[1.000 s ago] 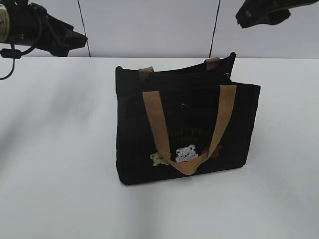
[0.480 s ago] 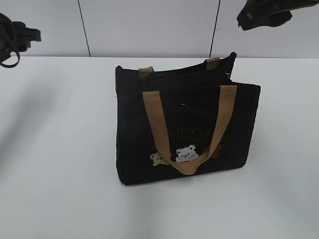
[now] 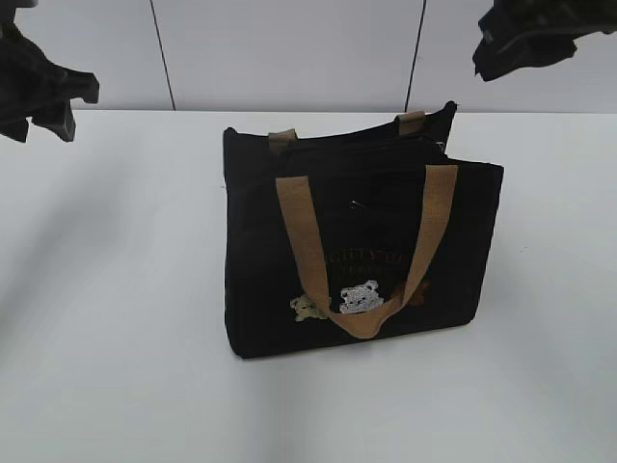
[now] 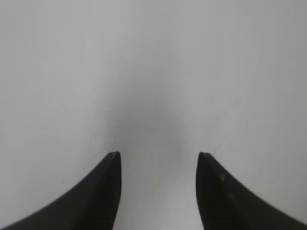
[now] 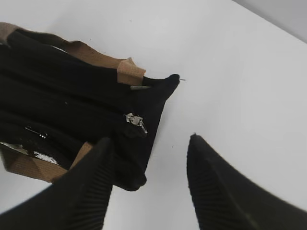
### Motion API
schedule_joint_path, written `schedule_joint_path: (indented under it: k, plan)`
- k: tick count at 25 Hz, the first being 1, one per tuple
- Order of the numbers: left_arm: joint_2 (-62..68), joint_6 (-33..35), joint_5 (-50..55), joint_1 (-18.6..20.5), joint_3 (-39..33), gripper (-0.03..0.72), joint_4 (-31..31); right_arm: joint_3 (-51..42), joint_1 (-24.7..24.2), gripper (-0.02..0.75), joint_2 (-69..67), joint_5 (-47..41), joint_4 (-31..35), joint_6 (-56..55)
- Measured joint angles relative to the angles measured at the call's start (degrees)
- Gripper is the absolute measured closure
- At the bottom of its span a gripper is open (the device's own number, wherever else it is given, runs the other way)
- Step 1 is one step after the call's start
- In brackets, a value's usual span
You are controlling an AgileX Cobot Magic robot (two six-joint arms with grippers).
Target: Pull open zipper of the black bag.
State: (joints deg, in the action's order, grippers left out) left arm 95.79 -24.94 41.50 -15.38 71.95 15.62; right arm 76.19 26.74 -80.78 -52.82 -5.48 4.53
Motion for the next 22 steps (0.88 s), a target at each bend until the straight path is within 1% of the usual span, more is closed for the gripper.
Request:
schedule_joint_path:
  k: [2, 5, 7, 11, 13, 17, 19, 22]
  plan:
    - [0.0, 4.55, 5.9, 0.0, 2.75, 0.308, -5.05, 1.39, -0.06, 0.36, 0.0, -1.97, 0.03, -2.31]
    - [0.0, 7.17, 14.27, 0.0, 6.09, 0.321, -8.6, 4.61, -1.99, 0.36, 0.0, -5.24, 0.09, -6.26]
    - [0.0, 7.66, 17.99, 0.0, 7.56, 0.327, -9.4, 6.05, -4.66, 0.36, 0.0, -8.51, 0.09, -8.49]
    - [0.0, 7.94, 22.87, 0.0, 9.89, 0.334, -10.97, 6.51, -11.95, 0.36, 0.12, -15.58, 0.09, -9.56]
    - [0.0, 8.35, 24.05, 0.0, 10.56, 0.335, -11.24, 6.51, -15.88, 0.36, 0.12, -16.4, 0.22, -8.77]
    - [0.0, 9.87, 25.93, 0.0, 10.89, 0.335, -11.49, 6.51, -22.37, 0.36, 0.06, -16.67, 3.67, -5.19]
    - [0.0, 10.6, 27.3, 0.0, 11.0, 0.335, -11.51, 6.51, -24.63, 0.36, -0.6, -16.67, 5.48, -3.33]
    - [-0.08, 11.06, 27.88, 0.0, 11.0, 0.335, -11.56, 6.51, -25.99, 0.36, -2.53, -16.69, 6.64, -1.33]
